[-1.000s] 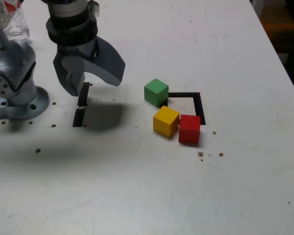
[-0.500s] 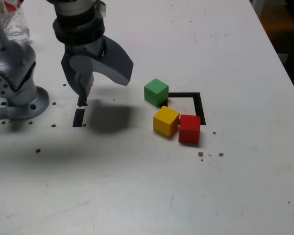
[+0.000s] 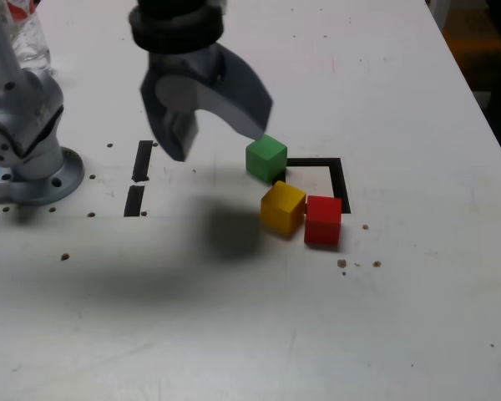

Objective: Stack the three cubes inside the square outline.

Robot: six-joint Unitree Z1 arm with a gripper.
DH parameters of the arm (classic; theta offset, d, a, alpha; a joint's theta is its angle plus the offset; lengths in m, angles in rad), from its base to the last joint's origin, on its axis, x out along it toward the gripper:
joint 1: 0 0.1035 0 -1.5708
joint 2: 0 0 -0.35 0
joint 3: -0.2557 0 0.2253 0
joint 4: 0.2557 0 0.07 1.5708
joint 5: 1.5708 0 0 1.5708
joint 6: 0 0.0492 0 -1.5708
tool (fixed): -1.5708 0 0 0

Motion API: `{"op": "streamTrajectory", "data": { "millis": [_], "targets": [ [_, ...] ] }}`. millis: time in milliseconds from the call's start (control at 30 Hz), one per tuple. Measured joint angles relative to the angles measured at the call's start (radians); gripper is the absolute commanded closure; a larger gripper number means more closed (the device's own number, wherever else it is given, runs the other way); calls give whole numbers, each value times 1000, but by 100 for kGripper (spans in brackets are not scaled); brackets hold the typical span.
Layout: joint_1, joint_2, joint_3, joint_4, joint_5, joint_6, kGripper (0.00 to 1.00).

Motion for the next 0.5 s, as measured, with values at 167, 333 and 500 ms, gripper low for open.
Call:
{"op": "streamTrajectory", "data": {
  "millis": [167,333,500],
  "targets": [
    [-29,35,-57,7,-10,2,7],
    [-55,65,-116,2,-22,3,7],
    [-70,131,-200,2,-17,14,7]
  ]
}}
